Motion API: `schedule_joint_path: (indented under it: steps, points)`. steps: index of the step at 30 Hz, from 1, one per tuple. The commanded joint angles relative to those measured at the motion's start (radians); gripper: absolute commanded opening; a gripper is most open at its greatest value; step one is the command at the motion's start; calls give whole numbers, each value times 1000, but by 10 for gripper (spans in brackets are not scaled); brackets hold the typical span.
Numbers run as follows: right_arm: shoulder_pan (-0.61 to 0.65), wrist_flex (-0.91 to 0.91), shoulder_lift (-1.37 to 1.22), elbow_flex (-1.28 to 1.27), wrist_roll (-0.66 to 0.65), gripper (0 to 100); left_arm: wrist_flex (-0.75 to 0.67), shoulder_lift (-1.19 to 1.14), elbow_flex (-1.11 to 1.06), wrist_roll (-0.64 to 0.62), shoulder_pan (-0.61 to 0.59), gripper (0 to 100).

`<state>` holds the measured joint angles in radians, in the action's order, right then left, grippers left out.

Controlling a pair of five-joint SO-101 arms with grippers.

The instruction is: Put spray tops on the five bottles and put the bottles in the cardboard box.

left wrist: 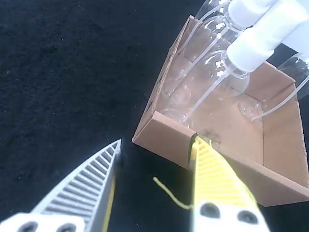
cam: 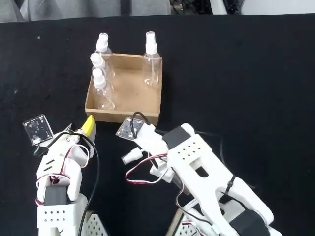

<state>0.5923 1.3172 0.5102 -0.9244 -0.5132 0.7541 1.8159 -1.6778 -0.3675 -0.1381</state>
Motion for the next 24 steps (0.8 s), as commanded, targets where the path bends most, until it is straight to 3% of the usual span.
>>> schedule_joint_path:
  steps: [1, 24]
  points:
    - [-31, -60, -4, -19, -3, 247, -12, 6, -22, 6, -4, 213]
    - [-32, -141, -4, -102, -3, 243, -11, 6, -22, 6, -4, 213]
